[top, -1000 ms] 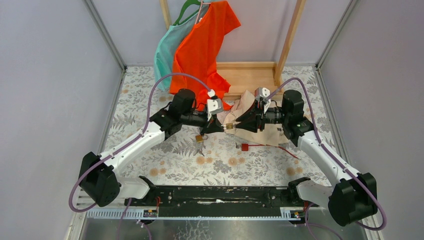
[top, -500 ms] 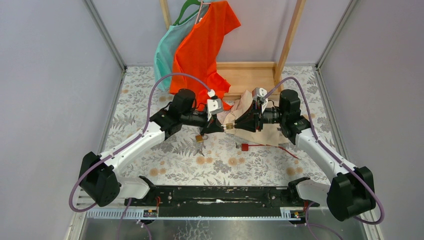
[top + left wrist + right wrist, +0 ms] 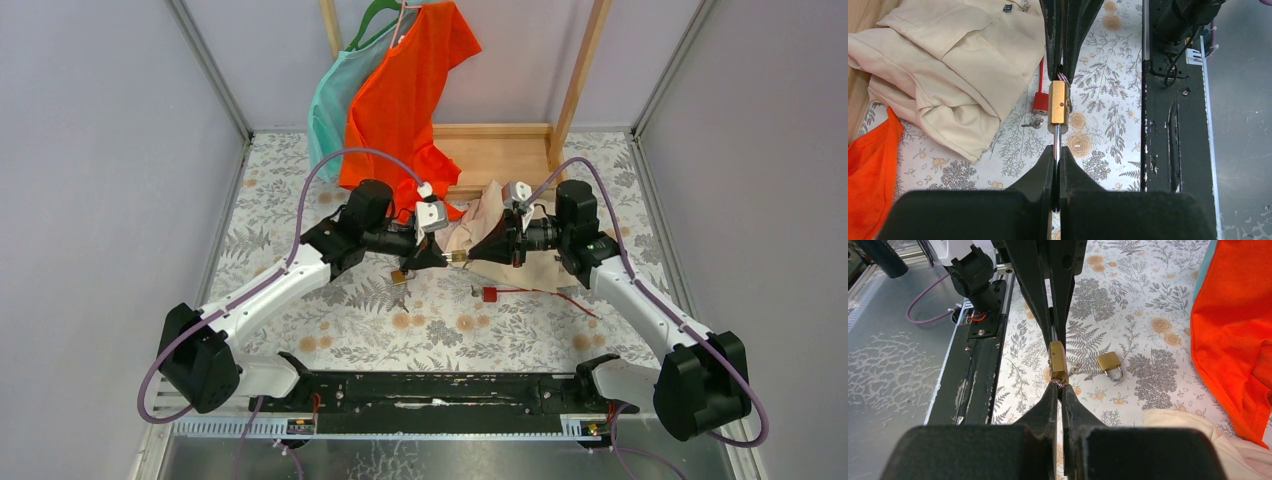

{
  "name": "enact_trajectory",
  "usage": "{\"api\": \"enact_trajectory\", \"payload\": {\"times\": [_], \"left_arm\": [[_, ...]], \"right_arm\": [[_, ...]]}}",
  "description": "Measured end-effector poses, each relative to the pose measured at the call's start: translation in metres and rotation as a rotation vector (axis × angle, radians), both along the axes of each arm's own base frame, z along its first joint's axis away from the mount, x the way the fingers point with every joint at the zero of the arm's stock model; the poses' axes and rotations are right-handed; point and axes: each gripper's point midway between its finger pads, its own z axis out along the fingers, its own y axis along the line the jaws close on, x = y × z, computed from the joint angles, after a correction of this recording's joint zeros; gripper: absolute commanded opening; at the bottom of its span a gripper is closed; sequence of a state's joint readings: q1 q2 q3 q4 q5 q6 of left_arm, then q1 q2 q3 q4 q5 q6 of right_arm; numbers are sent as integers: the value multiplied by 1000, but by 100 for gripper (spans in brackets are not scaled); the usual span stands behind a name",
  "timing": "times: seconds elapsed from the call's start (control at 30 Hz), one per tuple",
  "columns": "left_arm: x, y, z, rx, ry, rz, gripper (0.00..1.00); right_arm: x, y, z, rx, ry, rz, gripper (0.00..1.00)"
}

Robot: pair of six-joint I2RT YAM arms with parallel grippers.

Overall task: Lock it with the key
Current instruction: Lock the lock, then place the lock at the center of the board.

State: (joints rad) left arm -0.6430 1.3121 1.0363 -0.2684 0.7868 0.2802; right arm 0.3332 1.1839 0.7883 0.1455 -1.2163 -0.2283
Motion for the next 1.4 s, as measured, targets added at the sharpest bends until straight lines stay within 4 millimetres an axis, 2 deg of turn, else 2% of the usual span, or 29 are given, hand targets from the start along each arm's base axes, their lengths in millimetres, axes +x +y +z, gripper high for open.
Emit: {"api": "enact_trajectory", "payload": {"times": [0.33, 0.5, 0.73, 0.9, 1.0, 1.2, 1.4], "left_arm": [[2, 2, 0, 17, -67, -11, 0], [3, 12, -1, 54, -124, -6, 0], [-1, 33, -16, 159, -132, 1, 0], [5, 57, -23, 241, -151, 83, 0], [12, 80, -33, 306, -147, 162, 0], [18, 136, -70, 454, -99, 329, 0], [15, 175, -111, 577, -17, 426, 0]], "right_arm": [[2, -4, 0, -23, -41, 3, 0], [8, -15, -5, -44, -25, -32, 0], [12, -21, -10, -61, -15, -62, 0], [13, -21, -5, -48, -33, -79, 0], [15, -21, -3, -39, -38, -98, 0], [16, -18, -1, -23, -33, -107, 0], [11, -12, -1, -19, -29, -87, 0]]}}
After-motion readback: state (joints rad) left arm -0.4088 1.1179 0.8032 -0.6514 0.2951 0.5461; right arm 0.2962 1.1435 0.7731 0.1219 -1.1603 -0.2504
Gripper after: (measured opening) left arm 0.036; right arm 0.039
